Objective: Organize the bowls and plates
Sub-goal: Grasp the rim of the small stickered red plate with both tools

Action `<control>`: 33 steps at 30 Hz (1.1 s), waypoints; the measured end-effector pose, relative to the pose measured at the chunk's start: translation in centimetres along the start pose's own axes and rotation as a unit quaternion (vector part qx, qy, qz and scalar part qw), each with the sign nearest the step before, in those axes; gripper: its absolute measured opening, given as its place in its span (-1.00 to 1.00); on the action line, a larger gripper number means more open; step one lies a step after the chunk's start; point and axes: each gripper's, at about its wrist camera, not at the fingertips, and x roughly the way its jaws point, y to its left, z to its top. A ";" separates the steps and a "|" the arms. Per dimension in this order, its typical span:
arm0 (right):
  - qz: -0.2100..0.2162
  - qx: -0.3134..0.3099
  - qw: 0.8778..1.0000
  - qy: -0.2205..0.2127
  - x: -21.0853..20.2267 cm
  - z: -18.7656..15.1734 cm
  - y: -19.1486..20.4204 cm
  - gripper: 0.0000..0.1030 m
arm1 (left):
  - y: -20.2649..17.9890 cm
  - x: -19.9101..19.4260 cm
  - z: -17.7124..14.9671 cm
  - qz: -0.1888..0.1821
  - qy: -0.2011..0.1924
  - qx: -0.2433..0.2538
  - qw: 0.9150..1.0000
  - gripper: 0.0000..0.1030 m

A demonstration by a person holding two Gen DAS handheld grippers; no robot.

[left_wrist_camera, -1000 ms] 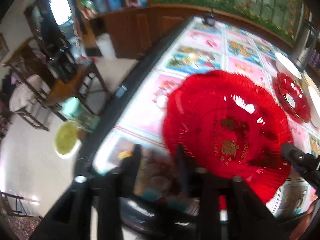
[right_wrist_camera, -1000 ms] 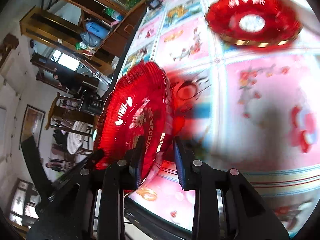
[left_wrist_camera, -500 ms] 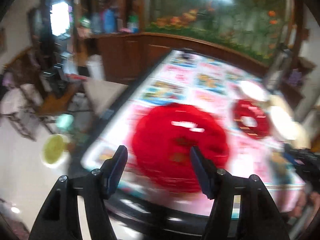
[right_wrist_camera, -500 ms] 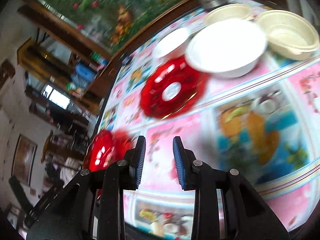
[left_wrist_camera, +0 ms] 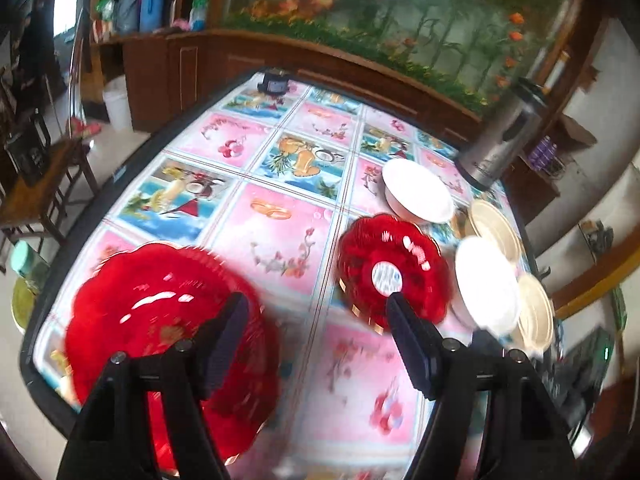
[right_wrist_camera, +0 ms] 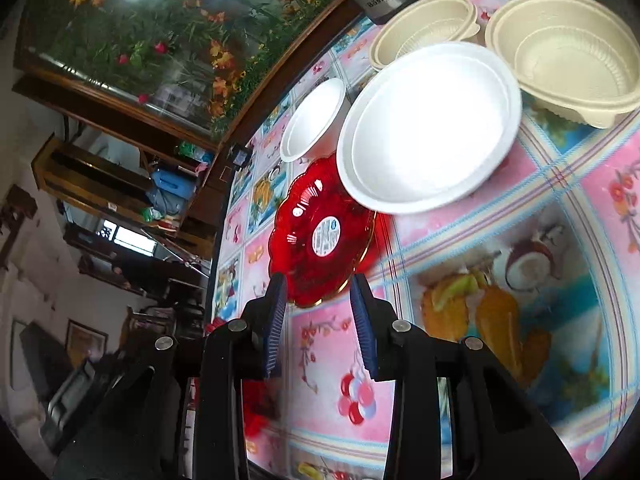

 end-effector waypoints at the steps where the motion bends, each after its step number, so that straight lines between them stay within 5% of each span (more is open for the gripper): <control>1: -0.003 0.004 1.000 0.004 0.3 0.2 -0.1 -0.29 | -0.1 1.1 0.8 0.008 0.008 -0.011 1.000 0.39; 3: -0.004 0.014 1.000 0.011 1.2 0.6 -0.6 -0.17 | -0.4 2.8 1.6 0.006 0.023 -0.024 0.999 0.39; 14: -0.002 0.042 0.999 0.027 3.6 2.0 -2.4 -0.16 | -1.7 9.9 3.5 0.023 0.082 -0.037 0.996 0.39; 33: -0.016 0.059 0.998 0.028 5.1 2.8 -2.8 -0.16 | -2.6 14.6 2.9 0.005 0.137 -0.037 0.990 0.39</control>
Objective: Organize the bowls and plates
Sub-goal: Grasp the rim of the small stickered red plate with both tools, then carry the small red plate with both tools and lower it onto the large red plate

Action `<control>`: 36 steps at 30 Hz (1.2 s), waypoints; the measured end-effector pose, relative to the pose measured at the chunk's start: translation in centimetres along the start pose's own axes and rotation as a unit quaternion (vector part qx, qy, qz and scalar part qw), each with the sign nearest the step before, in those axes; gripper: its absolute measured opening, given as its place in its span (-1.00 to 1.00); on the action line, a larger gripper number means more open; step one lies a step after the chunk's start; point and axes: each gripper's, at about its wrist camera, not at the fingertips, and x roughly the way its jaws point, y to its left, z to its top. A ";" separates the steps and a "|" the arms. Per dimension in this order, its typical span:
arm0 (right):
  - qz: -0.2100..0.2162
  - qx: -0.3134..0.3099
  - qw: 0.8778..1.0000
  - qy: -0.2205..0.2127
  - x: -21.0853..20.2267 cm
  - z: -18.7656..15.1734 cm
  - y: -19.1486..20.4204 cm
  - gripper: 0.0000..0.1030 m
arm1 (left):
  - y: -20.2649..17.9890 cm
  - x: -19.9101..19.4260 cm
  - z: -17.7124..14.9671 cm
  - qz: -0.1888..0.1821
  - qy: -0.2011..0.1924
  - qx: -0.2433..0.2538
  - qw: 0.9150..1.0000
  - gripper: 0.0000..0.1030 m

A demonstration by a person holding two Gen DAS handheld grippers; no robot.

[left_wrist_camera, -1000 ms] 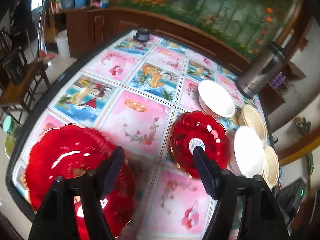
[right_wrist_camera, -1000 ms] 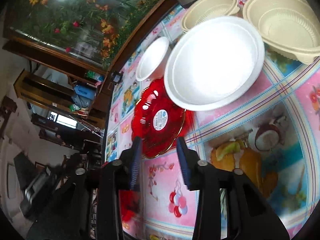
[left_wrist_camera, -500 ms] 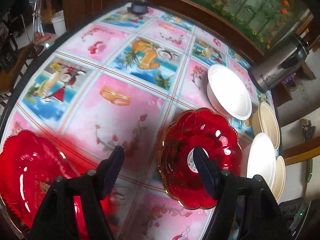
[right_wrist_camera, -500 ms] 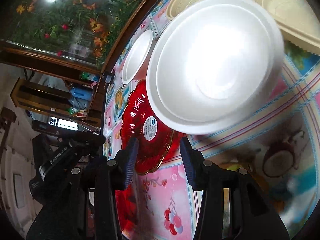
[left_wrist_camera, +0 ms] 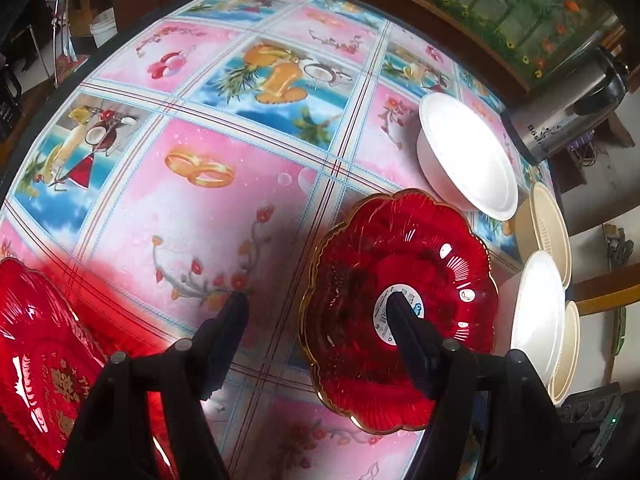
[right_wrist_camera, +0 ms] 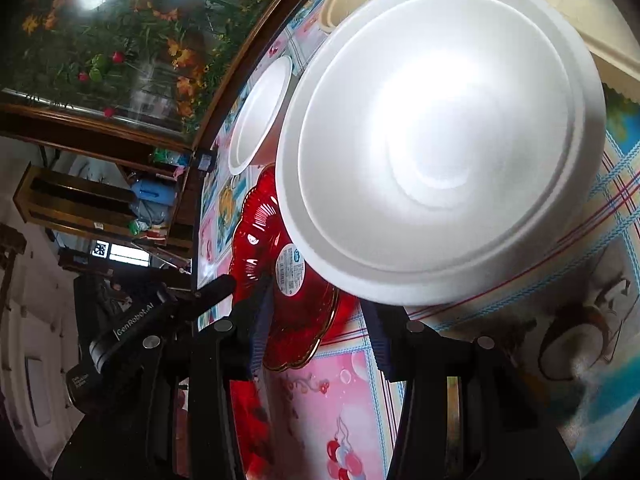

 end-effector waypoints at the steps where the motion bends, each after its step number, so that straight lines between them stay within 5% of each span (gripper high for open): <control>1: 0.000 0.001 1.000 0.000 0.1 0.0 0.0 -0.16 | -0.1 0.1 0.0 -0.003 -0.001 0.000 1.000 0.39; 17: -0.019 0.009 1.000 -0.008 0.9 0.3 0.0 -0.16 | -0.7 0.5 -0.3 -0.025 -0.018 0.015 0.999 0.32; 23: -0.025 0.009 1.000 -0.018 0.8 0.5 0.0 -0.16 | -1.0 0.9 -0.5 -0.025 -0.014 0.029 0.999 -0.30; 30: -0.037 -0.007 0.999 -0.026 1.0 0.5 0.8 -0.16 | -0.8 1.2 -0.5 -0.019 -0.013 0.034 0.999 -0.59; 36: -0.053 -0.016 0.998 -0.027 1.4 0.4 0.9 -0.60 | -0.6 1.5 -0.7 -0.010 -0.017 0.037 0.999 -0.78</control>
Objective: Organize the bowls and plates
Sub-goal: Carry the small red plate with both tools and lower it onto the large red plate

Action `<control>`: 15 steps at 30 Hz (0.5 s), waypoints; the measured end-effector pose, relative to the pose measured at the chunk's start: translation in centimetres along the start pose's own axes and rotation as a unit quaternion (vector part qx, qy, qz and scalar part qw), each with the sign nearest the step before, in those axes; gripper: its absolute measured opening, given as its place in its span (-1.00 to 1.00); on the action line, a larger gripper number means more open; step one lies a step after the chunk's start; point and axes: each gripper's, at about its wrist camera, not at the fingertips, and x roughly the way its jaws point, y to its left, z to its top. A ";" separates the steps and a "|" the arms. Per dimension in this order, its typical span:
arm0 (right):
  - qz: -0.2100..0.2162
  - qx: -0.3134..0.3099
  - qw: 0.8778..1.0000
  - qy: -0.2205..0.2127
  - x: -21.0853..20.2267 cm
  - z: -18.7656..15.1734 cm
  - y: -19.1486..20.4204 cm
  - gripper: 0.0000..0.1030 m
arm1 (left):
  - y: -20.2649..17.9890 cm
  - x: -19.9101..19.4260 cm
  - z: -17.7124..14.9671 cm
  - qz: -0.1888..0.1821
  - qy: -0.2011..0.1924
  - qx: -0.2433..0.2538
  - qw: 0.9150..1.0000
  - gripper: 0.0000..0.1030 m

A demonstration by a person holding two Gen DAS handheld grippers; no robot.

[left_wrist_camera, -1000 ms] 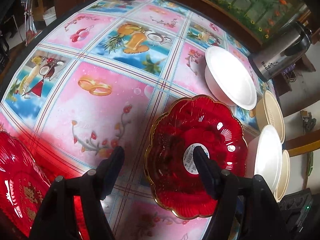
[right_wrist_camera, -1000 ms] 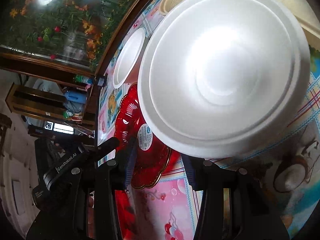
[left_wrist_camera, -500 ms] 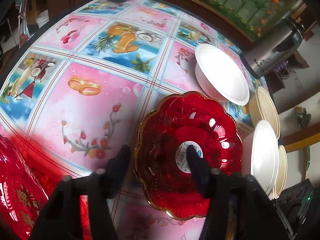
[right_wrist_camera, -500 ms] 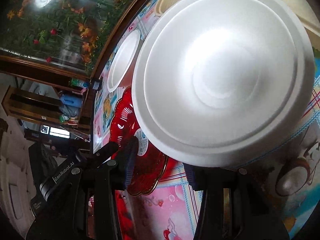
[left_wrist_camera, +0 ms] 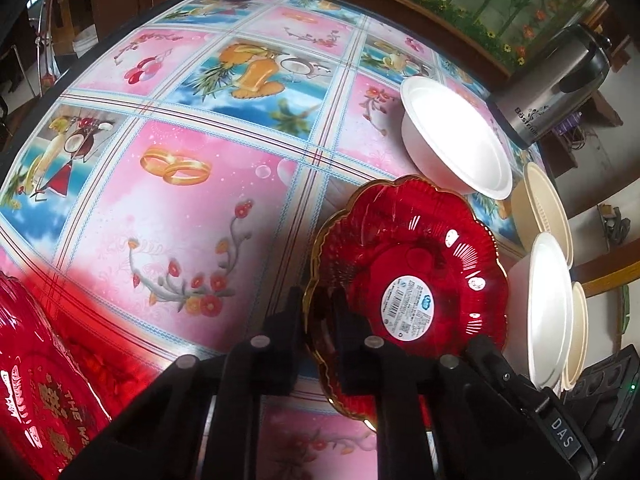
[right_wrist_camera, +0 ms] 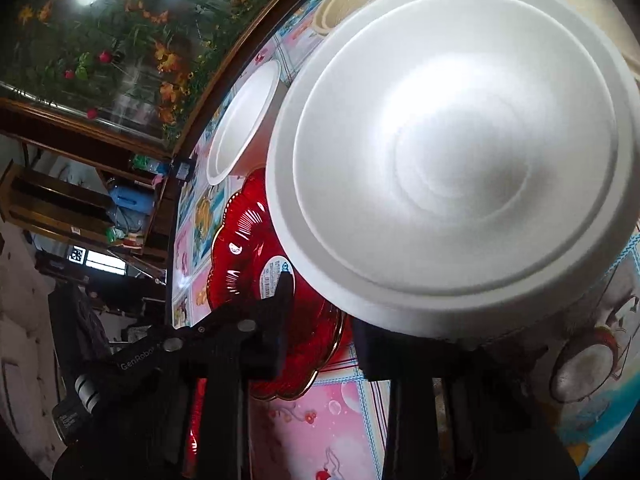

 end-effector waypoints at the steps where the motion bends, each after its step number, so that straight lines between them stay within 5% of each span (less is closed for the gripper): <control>1: -0.002 -0.003 1.000 -0.001 0.0 0.0 0.0 -0.67 | 0.0 0.0 0.0 0.000 -0.002 -0.001 1.000 -0.78; 15: -0.011 -0.035 0.999 -0.007 0.0 -0.6 0.6 -0.77 | 0.7 -0.6 -0.4 0.011 -0.009 -0.007 1.000 -0.78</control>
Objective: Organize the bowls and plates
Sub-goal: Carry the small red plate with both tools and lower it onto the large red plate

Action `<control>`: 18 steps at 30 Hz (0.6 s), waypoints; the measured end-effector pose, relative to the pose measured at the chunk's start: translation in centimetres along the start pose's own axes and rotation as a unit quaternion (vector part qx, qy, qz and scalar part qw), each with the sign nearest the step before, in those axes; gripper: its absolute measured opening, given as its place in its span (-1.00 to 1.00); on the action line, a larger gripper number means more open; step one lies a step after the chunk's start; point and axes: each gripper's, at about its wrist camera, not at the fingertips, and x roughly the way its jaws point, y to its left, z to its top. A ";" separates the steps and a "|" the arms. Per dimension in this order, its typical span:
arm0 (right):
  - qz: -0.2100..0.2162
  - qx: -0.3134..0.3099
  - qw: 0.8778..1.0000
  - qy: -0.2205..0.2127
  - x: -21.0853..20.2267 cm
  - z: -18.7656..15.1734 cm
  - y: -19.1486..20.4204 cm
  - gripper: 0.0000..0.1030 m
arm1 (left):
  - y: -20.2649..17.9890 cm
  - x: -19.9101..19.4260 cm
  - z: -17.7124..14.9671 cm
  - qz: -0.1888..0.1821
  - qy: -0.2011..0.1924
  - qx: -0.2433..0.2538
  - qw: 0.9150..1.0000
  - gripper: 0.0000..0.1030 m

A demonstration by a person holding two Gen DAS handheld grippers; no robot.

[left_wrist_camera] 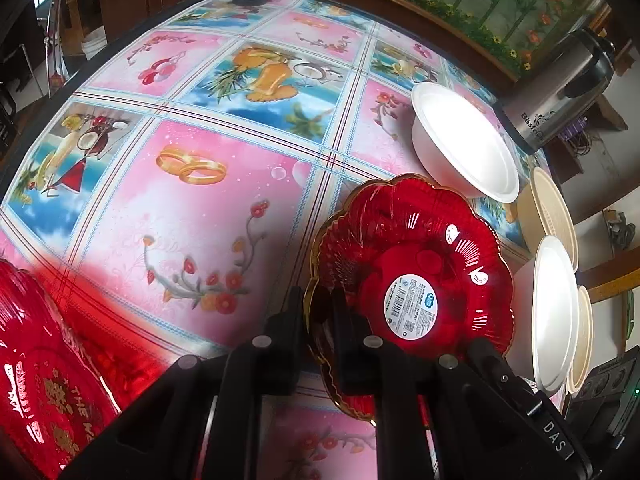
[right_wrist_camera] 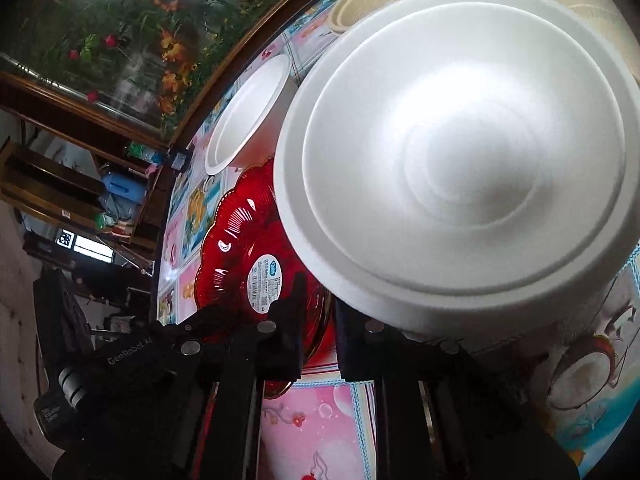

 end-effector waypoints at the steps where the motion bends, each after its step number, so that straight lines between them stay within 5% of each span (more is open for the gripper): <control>1: 0.002 0.000 1.000 -0.001 -0.1 0.0 0.0 -0.77 | 0.1 -0.2 0.0 0.000 -0.001 -0.002 1.000 -0.79; 18: 0.026 -0.045 0.998 -0.033 -3.7 -2.2 3.8 -0.78 | 1.8 -6.2 -1.8 -0.017 -0.044 -0.011 0.999 -0.81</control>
